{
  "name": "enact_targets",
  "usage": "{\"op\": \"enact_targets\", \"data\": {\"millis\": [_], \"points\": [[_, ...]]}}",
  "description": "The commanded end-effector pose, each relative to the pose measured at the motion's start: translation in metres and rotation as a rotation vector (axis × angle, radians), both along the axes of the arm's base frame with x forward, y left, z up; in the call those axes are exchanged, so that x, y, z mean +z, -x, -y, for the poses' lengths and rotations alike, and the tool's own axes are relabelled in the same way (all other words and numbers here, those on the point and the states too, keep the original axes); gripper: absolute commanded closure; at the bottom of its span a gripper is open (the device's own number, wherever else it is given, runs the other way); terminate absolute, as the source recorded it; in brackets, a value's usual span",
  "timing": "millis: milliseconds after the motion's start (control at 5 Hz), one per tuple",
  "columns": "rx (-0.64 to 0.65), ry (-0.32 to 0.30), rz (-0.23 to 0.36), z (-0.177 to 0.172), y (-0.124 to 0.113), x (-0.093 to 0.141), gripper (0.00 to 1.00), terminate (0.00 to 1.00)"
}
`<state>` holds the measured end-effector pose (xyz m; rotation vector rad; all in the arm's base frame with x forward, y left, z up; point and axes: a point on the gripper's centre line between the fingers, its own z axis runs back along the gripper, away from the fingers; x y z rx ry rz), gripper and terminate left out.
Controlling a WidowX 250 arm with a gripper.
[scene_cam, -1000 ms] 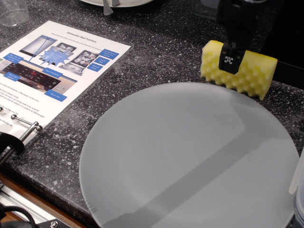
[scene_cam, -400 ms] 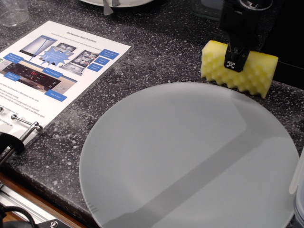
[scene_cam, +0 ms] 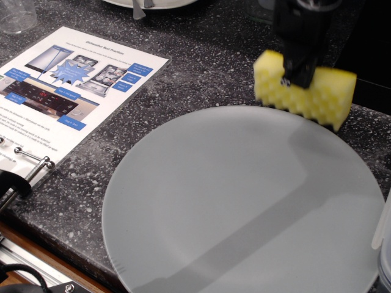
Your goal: Pick up sponge and wipe plate
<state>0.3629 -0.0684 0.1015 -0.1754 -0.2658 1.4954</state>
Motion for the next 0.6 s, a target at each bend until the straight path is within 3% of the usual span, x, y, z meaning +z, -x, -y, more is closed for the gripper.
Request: {"op": "enact_targets", "data": {"millis": [0,400], "points": [[-0.112,-0.011,0.134,-0.012,0.041,0.017,1.0,0.0],[-0.146,-0.109,0.158,-0.026,0.055,-0.021,1.0,0.0]]}}
